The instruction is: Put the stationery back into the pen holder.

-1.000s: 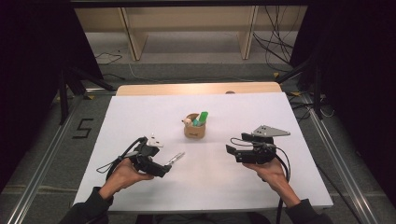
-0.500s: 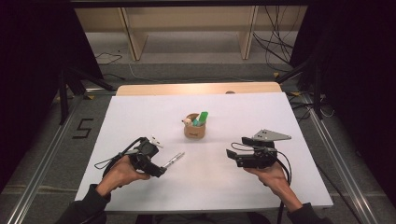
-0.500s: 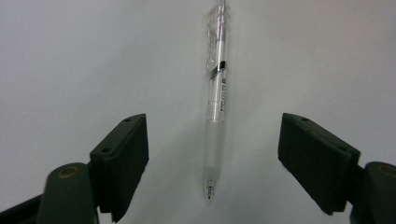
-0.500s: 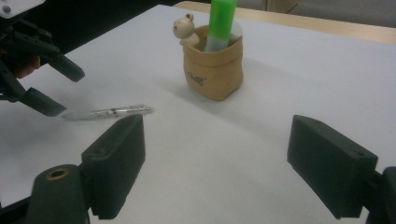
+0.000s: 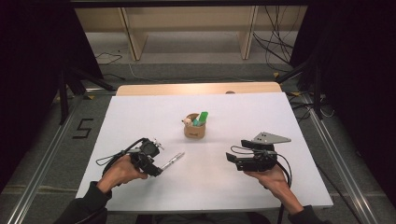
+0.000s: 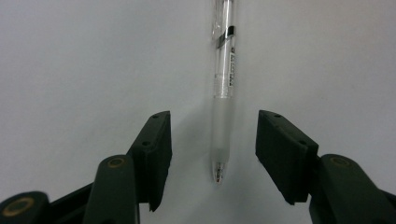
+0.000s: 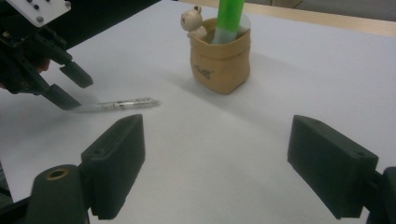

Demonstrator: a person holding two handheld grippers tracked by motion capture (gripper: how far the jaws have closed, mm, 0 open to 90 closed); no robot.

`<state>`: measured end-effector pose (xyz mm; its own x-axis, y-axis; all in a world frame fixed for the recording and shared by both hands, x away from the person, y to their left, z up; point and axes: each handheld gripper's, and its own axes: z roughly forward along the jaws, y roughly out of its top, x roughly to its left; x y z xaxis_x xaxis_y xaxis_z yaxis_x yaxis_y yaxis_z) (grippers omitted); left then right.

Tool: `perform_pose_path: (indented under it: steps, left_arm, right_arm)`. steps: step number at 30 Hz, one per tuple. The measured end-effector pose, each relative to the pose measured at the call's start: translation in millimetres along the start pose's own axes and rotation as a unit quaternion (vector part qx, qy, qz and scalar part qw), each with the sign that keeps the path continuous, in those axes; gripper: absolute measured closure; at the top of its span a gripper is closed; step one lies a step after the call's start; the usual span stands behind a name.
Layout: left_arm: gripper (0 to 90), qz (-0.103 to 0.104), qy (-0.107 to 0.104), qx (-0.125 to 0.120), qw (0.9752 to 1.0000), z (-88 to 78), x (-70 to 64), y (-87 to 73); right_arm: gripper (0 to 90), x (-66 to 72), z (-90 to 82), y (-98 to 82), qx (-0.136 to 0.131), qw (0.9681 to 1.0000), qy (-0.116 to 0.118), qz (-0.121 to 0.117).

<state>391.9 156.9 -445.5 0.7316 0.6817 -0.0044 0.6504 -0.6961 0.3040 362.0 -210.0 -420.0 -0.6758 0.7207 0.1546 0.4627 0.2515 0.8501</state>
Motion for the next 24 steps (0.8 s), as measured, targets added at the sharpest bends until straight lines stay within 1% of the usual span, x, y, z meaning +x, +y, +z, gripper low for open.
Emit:
perform_pose_path:
  steps: [2, 3, 7, 11, 12, 15, 17, 19, 21, 23, 24]
  left_arm:
    - [48.1, -0.004, -0.007, 0.002, 1.0000, 2.1, -0.8, 0.5]
    - [48.9, 0.000, -0.010, 0.007, 0.9999, 2.6, -0.4, 1.0]
    - [53.1, 0.002, -0.016, 0.019, 0.9997, 5.9, -0.3, 3.3]
    - [57.8, 0.003, -0.020, 0.025, 0.9995, 8.8, 1.2, 5.6]
    - [58.9, 0.000, -0.023, 0.026, 0.9994, 9.6, 0.7, 6.4]
    - [62.0, 0.005, -0.018, 0.031, 0.9994, 11.5, -0.2, 8.9]
    - [64.1, 0.001, -0.018, 0.033, 0.9993, 13.2, -0.3, 10.1]
    - [65.2, 0.003, -0.018, 0.041, 0.9990, 15.2, -0.1, 10.8]
    - [66.5, 0.000, -0.018, 0.042, 0.9990, 17.8, -0.1, 11.5]
    - [68.1, 0.005, -0.018, 0.051, 0.9985, 19.1, 0.4, 12.2]
    - [69.4, 0.000, -0.016, 0.047, 0.9988, 20.5, -0.5, 12.2]
  right_arm:
    - [19.9, 0.2, -0.4, -0.5, 0.000, 1.0000, 0.000, -0.001]
    - [19.8, 0.4, -0.5, -0.8, 0.001, 1.0000, 0.000, -0.001]
    - [19.6, 1.8, -0.8, -1.5, 0.002, 1.0000, 0.001, -0.003]
    - [19.6, 2.5, -1.1, -1.9, 0.001, 1.0000, 0.003, -0.003]
    - [19.6, 2.6, -1.2, -2.0, 0.001, 1.0000, 0.003, -0.002]
    - [19.6, 2.5, -0.9, -2.5, 0.001, 1.0000, 0.003, -0.001]
    - [19.6, 2.6, -1.0, -2.8, 0.001, 1.0000, 0.004, -0.001]
    - [19.6, 2.6, -1.1, -2.9, 0.001, 1.0000, 0.004, -0.001]
    - [19.6, 2.6, -1.3, -3.1, 0.001, 1.0000, 0.005, -0.002]
    - [19.6, 2.7, -1.4, -3.2, 0.002, 1.0000, 0.005, -0.003]
    - [19.6, 2.9, -1.5, -3.2, 0.002, 1.0000, 0.005, -0.002]
